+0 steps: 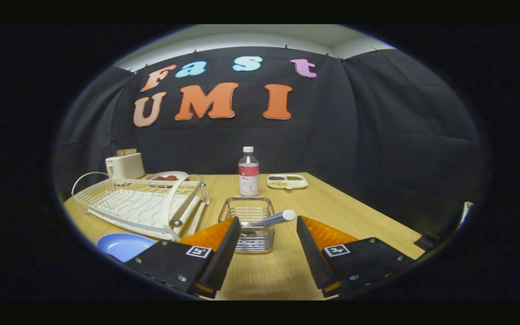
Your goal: Take the plate from the dish rack, then take the spoon from the basket and place it into the plate.
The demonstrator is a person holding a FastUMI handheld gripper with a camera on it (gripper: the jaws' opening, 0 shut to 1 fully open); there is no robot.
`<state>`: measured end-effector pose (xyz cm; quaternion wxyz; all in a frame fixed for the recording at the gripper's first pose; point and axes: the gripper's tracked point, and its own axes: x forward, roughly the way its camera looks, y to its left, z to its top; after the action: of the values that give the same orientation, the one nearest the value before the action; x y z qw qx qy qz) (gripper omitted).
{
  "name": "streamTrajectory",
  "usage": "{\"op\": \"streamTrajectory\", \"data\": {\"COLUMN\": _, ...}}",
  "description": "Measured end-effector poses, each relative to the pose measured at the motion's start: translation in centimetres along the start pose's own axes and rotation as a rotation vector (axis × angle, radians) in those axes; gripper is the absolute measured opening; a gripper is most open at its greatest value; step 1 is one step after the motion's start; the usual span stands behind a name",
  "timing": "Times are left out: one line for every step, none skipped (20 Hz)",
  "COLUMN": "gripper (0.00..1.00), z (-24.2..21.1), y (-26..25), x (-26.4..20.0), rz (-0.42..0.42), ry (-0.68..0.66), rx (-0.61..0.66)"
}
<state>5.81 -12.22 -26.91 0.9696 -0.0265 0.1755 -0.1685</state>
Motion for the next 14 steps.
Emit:
{"op": "streamTrajectory", "data": {"gripper": 0.72, "z": -0.1, "y": 0.2, "x": 0.2, "rz": 0.002, "ry": -0.002, "rx": 0.009}}
{"op": "streamTrajectory", "data": {"gripper": 0.61, "z": -0.2, "y": 0.5, "x": 0.3, "rz": 0.003, "ry": -0.004, "rx": 0.012}}
{"op": "streamTrajectory", "data": {"gripper": 0.57, "z": -0.1, "y": 0.7, "x": 0.5, "rz": 0.005, "ry": -0.011, "rx": 0.015}}
{"op": "streamTrajectory", "data": {"gripper": 0.46, "z": 0.2, "y": 1.0, "x": 0.4, "rz": 0.010, "ry": -0.019, "rx": 0.016}}
{"op": "streamTrajectory", "data": {"gripper": 0.41, "z": 0.4, "y": 1.2, "x": 0.5, "rz": 0.013, "ry": -0.028, "rx": 0.019}}
{"op": "streamTrajectory", "data": {"gripper": 0.30, "z": 0.7, "y": 1.5, "x": 0.6, "rz": 0.022, "ry": -0.035, "rx": 0.027}}
{"op": "streamTrajectory", "data": {"gripper": 0.25, "z": 0.6, "y": 2.3, "x": 0.5, "rz": 0.046, "ry": -0.034, "rx": 0.040}}
{"op": "streamTrajectory", "data": {"gripper": 0.19, "z": 0.7, "y": 3.0, "x": 0.3, "rz": 0.071, "ry": -0.034, "rx": 0.052}}
{"op": "streamTrajectory", "data": {"gripper": 0.16, "z": 1.0, "y": 3.1, "x": 0.4, "rz": 0.077, "ry": -0.040, "rx": 0.062}}
{"op": "streamTrajectory", "data": {"gripper": 0.13, "z": 1.2, "y": 3.0, "x": 0.5, "rz": 0.074, "ry": -0.046, "rx": 0.058}}
{"op": "streamTrajectory", "data": {"gripper": 0.13, "z": 1.4, "y": 3.2, "x": 0.5, "rz": 0.082, "ry": -0.049, "rx": 0.056}}
{"op": "streamTrajectory", "data": {"gripper": 0.13, "z": 1.8, "y": 3.6, "x": 0.2, "rz": 0.097, "ry": -0.055, "rx": 0.063}}
{"op": "streamTrajectory", "data": {"gripper": 0.13, "z": 2.3, "y": 3.8, "x": 0.0, "rz": 0.106, "ry": -0.059, "rx": 0.075}}
{"op": "streamTrajectory", "data": {"gripper": 0.13, "z": 2.7, "y": 3.7, "x": 0.0, "rz": 0.101, "ry": -0.062, "rx": 0.082}}
